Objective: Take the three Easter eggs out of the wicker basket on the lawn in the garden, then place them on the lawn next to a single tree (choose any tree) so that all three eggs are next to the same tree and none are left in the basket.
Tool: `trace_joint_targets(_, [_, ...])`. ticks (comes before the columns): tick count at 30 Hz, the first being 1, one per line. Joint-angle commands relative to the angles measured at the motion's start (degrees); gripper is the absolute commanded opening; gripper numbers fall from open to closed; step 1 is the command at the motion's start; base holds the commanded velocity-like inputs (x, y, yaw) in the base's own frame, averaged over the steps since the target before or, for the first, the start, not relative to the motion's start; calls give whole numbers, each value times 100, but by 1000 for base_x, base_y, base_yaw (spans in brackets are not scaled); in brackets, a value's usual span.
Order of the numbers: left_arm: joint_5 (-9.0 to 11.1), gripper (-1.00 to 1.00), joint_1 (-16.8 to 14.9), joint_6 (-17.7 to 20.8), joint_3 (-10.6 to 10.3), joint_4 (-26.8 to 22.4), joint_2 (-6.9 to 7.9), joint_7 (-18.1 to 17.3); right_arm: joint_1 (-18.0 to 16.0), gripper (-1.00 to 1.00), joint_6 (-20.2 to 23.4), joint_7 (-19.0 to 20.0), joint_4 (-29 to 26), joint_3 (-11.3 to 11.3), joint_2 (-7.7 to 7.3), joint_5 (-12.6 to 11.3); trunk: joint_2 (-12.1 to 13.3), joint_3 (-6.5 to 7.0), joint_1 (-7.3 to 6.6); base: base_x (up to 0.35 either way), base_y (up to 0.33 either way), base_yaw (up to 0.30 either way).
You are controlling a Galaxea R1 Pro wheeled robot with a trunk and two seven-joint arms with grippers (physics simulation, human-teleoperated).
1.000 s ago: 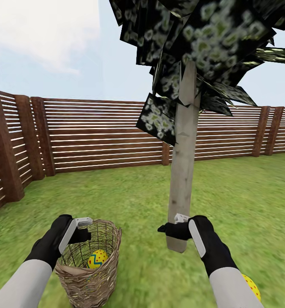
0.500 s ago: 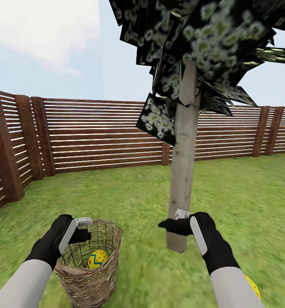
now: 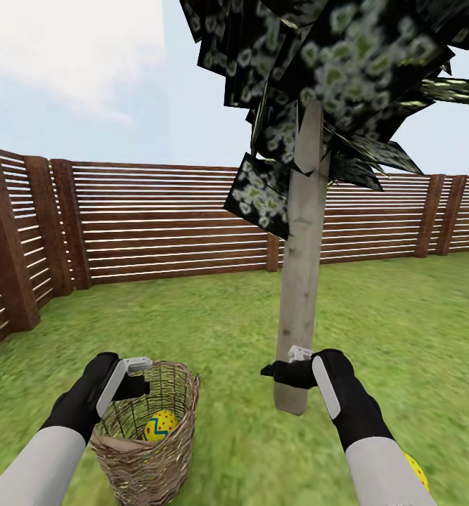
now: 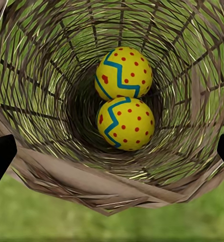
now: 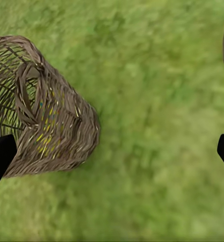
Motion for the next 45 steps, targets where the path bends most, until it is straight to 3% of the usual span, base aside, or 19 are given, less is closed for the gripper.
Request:
trace_joint_targets(1, [62,100,-3,20,1,-5,0,51,-5,100,25,24,0,-20,6,13,-3,-7,-1,0,0,0])
trace_joint_targets(16, [67,100,-3,20,1,-8,1,51,-9,100,25,23,19,-20,7,15,-3,-7,-1,0,0,0])
trace_joint_targets(29, [82,100,-3,20,1,-9,1,51,-2,100,25,20,17,1,7,21,-21,-295,32,0,0,0])
trace_joint_targets(45, [103,100,-3,20,3,-40,1,45,1,100,25,20,15,79,7,31,-21,-295,32,0,0,0])
